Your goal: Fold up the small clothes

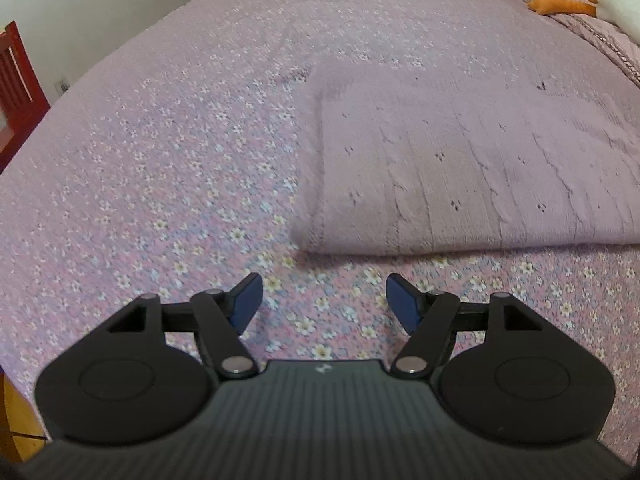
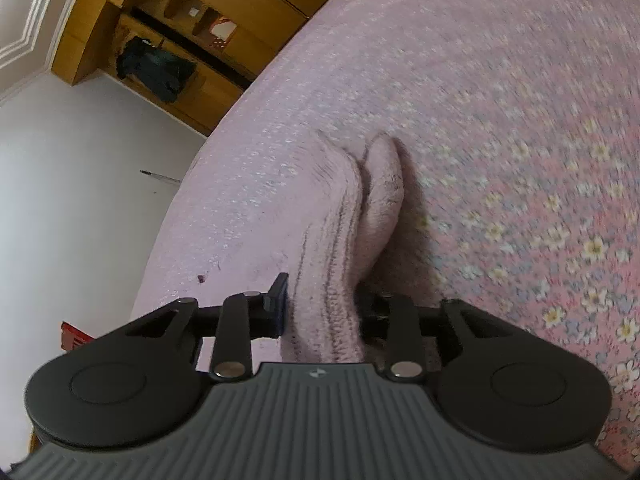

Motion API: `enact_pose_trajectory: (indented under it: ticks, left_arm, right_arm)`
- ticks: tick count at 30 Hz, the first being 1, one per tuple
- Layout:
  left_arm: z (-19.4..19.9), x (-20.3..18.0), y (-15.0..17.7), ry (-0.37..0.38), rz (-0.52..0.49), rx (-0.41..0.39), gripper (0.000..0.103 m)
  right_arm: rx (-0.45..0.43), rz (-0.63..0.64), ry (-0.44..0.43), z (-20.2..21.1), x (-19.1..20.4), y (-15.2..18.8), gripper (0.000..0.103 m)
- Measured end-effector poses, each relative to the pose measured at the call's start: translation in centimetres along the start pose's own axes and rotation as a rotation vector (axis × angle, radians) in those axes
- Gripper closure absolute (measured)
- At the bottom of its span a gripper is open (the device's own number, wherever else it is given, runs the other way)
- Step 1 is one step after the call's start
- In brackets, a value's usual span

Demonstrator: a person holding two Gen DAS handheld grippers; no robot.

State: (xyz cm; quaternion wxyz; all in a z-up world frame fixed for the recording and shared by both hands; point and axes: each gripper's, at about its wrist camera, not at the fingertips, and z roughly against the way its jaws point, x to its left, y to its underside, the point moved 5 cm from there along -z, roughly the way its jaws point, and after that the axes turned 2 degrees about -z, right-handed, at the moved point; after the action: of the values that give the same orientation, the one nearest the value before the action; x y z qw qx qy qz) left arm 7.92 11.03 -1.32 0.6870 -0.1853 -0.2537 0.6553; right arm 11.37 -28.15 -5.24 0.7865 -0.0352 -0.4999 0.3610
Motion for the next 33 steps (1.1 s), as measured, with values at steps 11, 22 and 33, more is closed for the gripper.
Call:
enact_pose_trajectory:
  ticks: [11,22,33]
  left_arm:
    - [0.8,1.8,-0.1,-0.001,0.037,-0.025,0.033]
    - [2.8,4.5,-0.8,-0.025,0.028,-0.067,0.033]
    - [4.8,8.0,-2.2,-0.056,0.024,-0.133,0.033]
  right_arm:
    - [0.007,0.233,-0.083,0.0,8.8,-0.1,0.075]
    - [0.094,0.449,-0.173,-2.4,20.1,3.6,0.076]
    - [0.272,0.643,-0.157,-9.3,27.9,13.2,0.076]
